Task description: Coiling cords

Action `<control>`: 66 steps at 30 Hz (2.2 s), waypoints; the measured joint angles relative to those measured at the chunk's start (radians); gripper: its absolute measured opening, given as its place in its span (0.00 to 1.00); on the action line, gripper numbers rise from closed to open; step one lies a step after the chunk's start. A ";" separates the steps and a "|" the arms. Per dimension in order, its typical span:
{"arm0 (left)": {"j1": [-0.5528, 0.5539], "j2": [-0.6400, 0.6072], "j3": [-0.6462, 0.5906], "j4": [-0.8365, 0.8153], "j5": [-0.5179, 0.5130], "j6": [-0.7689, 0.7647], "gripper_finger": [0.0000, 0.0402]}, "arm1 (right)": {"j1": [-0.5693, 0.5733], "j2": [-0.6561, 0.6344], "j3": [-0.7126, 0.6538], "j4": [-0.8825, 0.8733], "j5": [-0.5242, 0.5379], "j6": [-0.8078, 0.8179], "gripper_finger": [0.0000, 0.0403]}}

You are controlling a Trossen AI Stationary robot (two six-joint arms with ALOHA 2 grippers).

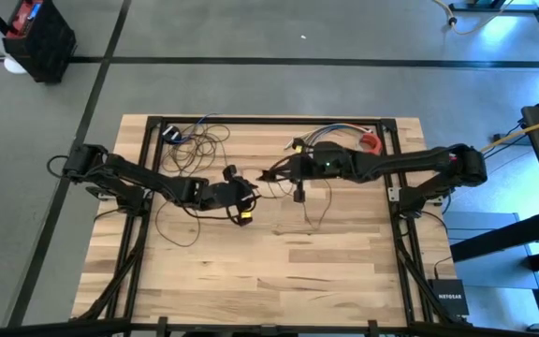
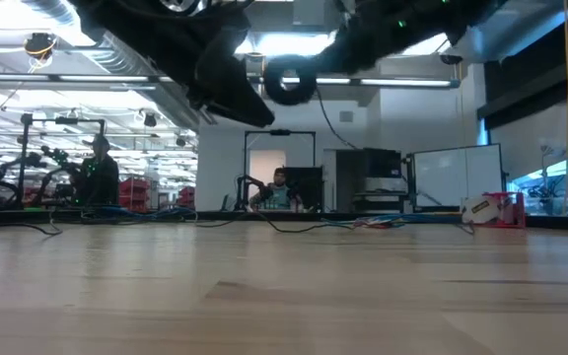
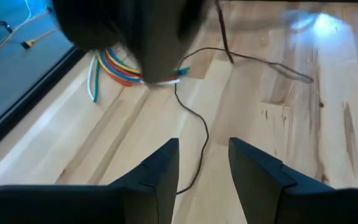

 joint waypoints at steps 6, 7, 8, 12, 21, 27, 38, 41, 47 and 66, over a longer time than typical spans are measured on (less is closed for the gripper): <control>0.011 0.005 0.000 0.002 0.009 -0.011 0.39 | 0.001 -0.007 0.115 0.008 0.010 -0.084 0.02; 0.017 0.005 0.000 0.007 0.009 -0.015 0.41 | 0.001 -0.008 0.135 0.020 0.011 -0.087 0.02; 0.022 0.005 0.000 0.015 0.009 -0.013 0.44 | 0.001 -0.008 0.152 0.042 0.011 -0.088 0.01; 0.038 -0.004 0.000 0.051 0.009 0.027 0.53 | 0.001 -0.039 0.179 0.091 0.025 -0.114 0.01; 0.029 -0.127 0.010 0.148 0.001 0.220 0.58 | 0.003 -0.237 -0.069 0.438 0.087 -0.093 0.01; 0.049 -0.108 0.010 0.361 0.002 0.344 0.58 | 0.008 -0.233 -0.315 1.006 0.078 -0.021 0.01; 0.024 -0.022 0.011 0.598 0.174 0.264 0.58 | 0.130 -0.109 -0.324 1.121 0.107 -0.087 0.01; 0.014 0.004 0.012 0.597 0.232 0.268 0.58 | 0.156 -0.111 -0.321 1.157 0.145 -0.133 0.01; 0.012 0.061 0.071 0.607 0.246 0.268 0.58 | 0.188 -0.111 -0.309 1.147 0.151 -0.148 0.01; -0.002 0.244 0.237 0.565 0.038 0.309 0.48 | 0.206 -0.110 -0.302 1.087 0.150 -0.242 0.02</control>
